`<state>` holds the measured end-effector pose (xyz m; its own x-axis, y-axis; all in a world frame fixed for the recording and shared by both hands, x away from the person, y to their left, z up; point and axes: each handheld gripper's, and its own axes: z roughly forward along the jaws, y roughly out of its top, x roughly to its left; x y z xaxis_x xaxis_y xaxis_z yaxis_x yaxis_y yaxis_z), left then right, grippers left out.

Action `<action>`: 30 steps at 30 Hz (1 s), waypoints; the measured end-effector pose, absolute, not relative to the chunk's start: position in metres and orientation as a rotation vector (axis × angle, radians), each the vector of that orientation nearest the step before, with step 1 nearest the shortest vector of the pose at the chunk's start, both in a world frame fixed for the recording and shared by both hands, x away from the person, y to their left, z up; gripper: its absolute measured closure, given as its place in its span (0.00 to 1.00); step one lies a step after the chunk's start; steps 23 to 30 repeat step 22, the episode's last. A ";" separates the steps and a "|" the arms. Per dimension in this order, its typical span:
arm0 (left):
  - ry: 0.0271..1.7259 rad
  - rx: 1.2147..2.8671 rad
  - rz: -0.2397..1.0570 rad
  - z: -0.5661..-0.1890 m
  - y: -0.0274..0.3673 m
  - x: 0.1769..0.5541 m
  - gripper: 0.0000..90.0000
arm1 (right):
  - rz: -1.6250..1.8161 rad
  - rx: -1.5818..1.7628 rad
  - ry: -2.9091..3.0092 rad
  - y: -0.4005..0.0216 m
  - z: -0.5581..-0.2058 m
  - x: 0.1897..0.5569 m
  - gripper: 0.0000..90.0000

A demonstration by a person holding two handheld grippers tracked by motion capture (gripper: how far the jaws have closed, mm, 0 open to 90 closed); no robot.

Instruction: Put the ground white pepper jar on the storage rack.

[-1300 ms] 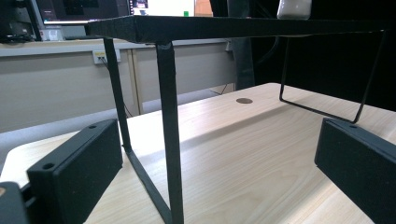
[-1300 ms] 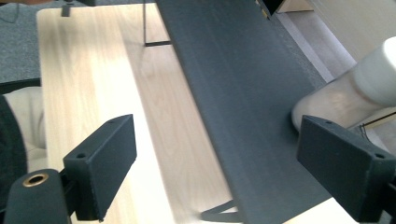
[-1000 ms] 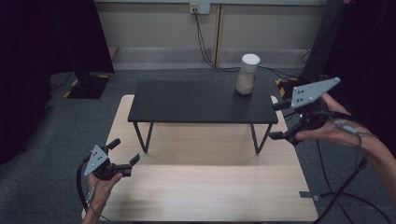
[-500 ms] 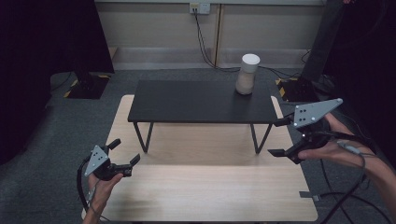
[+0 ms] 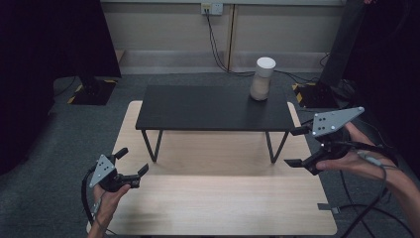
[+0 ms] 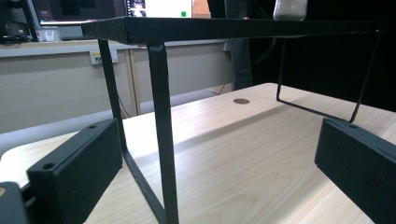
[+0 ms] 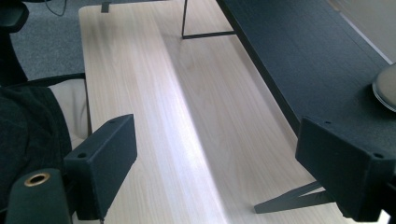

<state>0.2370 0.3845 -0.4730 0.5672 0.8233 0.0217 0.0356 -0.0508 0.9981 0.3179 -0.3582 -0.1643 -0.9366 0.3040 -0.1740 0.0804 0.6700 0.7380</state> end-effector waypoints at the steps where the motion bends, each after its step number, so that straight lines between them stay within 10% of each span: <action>1: 0.768 1.498 0.755 -0.473 0.385 0.237 0.00 | 1.131 0.307 2.604 -0.358 -0.164 0.318 0.14; 30: 0.764 1.501 0.758 -0.472 0.384 0.239 0.00 | 1.157 0.319 2.602 -0.360 -0.172 0.323 0.14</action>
